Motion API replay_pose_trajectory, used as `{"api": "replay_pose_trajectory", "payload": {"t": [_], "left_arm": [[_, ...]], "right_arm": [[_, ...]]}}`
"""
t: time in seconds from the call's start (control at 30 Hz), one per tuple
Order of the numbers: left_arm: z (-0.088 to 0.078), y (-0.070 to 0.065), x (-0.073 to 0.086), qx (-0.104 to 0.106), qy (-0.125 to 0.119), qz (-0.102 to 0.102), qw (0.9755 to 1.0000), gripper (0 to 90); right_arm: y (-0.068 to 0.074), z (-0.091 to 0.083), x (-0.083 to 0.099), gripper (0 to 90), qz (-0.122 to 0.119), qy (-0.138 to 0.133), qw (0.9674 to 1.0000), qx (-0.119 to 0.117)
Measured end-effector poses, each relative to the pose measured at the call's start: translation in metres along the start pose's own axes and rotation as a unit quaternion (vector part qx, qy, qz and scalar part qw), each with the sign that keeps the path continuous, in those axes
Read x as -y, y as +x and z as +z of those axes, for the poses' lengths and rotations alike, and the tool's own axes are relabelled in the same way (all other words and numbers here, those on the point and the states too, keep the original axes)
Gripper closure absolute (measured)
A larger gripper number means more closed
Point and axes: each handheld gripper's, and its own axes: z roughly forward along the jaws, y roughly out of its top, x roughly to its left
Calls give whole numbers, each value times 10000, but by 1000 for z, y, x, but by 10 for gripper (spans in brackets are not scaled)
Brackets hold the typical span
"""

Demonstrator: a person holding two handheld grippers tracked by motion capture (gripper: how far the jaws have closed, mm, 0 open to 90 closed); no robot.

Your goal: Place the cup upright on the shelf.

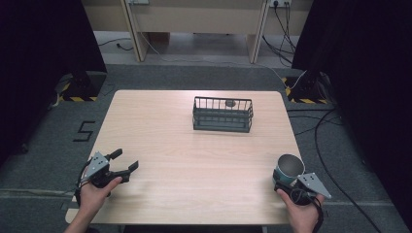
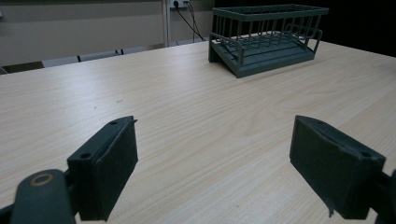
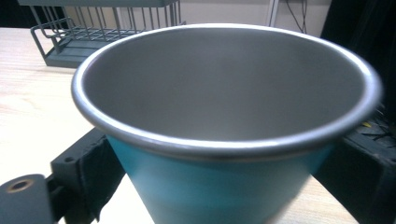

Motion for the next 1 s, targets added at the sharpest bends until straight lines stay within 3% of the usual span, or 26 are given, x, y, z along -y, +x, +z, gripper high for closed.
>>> {"api": "replay_pose_trajectory", "payload": {"t": [0.37,0.7,1.0], "left_arm": [[0,0,0,5,-2,-10,10000,146],[-1,0,0,-21,-18,-31,10000,146],[-1,0,0,-3,-18,-25,10000,146]], "right_arm": [[4,-1,-4,171,-12,-77,9999,-120],[18,9,-32,172,-69,-425,9985,-347],[30,23,-49,172,-155,-523,9972,-503]]}}
